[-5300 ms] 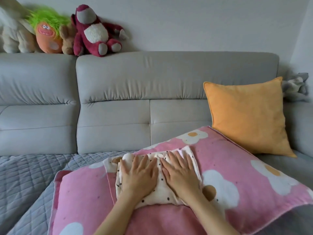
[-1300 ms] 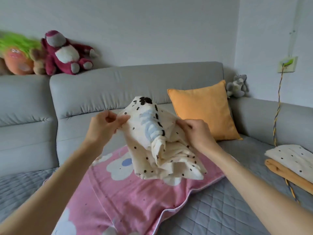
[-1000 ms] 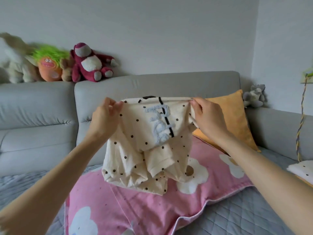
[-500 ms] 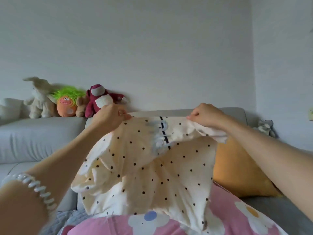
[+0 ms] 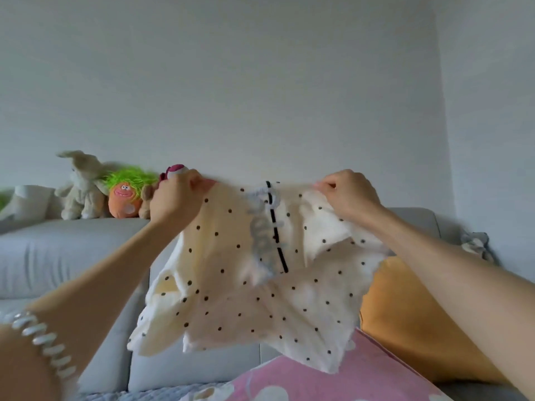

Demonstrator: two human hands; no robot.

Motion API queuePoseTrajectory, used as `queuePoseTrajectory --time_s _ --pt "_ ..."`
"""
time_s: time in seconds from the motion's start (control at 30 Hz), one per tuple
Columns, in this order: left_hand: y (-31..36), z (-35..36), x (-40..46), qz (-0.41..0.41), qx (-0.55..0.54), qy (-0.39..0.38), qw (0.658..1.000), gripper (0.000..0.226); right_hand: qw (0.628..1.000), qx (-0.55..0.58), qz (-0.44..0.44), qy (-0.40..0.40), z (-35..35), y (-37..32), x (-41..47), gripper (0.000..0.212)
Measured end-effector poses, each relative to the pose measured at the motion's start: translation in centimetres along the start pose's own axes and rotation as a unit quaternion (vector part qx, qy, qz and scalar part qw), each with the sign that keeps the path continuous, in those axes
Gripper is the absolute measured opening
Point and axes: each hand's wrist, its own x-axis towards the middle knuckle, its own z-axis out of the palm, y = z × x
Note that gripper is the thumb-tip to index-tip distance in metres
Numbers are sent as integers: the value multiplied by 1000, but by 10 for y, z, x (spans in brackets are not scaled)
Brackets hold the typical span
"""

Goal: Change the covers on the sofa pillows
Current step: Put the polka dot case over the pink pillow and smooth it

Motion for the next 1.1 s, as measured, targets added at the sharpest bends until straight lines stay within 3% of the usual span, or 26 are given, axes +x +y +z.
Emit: queuePoseTrajectory --time_s 0.07,0.13,0.23,0.3,0.4,0.43,0.5,0.53,0.57,0.6,0.67,0.73,0.77,0.83,0.87,0.9,0.97,1.0,1.03,1.1 --pt "1 -4 2 24 41 -80 996 24 999 -2 -15 -34 3 -2 1 51" --pt "-2 -5 6 11 37 -85 996 25 1000 8 -1 17 2 -3 2 51" --pt "-14 -3 19 -95 -99 -40 990 27 998 54 24 16 3 -6 4 52" --pt "-14 -1 21 -137 -150 -67 977 19 997 68 43 4 7 -9 6 53" --pt "2 6 11 -38 -86 -17 995 9 986 112 103 64 11 -14 12 47" --pt "8 6 8 1 -64 5 998 13 967 188 152 77 11 -15 18 42" --pt "10 9 7 86 47 -4 995 27 878 407 241 72 7 -22 25 29" --pt "7 12 8 129 113 -32 985 40 836 484 250 66 5 -24 28 24" --pt "3 16 8 173 166 -55 969 58 827 507 235 62 5 -26 30 22" --pt "-2 19 8 212 190 -64 957 77 844 490 207 65 6 -26 31 22" --pt "-12 24 1 231 199 -71 950 99 913 369 124 119 10 -24 24 23" --pt "-23 31 -21 204 201 -66 956 97 950 269 21 155 14 -21 0 19" --pt "-29 34 -36 184 177 -67 965 83 960 242 -18 141 18 -17 -17 17" --pt "-39 37 -79 123 66 -140 980 35 971 230 -52 37 27 -5 -61 17" --pt "-46 37 -105 87 17 -236 968 16 971 224 -50 -62 34 4 -85 20" --pt "-53 37 -129 63 -13 -343 937 14 959 206 -33 -195 42 13 -110 27" --pt "-71 36 -166 23 -58 -496 866 16 870 143 28 -471 60 32 -153 31" --pt "-81 40 -176 -2 -75 -519 851 15 825 125 60 -547 70 41 -167 29" --pt "-91 43 -183 -23 -82 -516 852 14 812 124 88 -564 79 52 -175 27" --pt "-109 53 -189 -53 -62 -477 875 13 854 163 140 -473 96 67 -179 26"
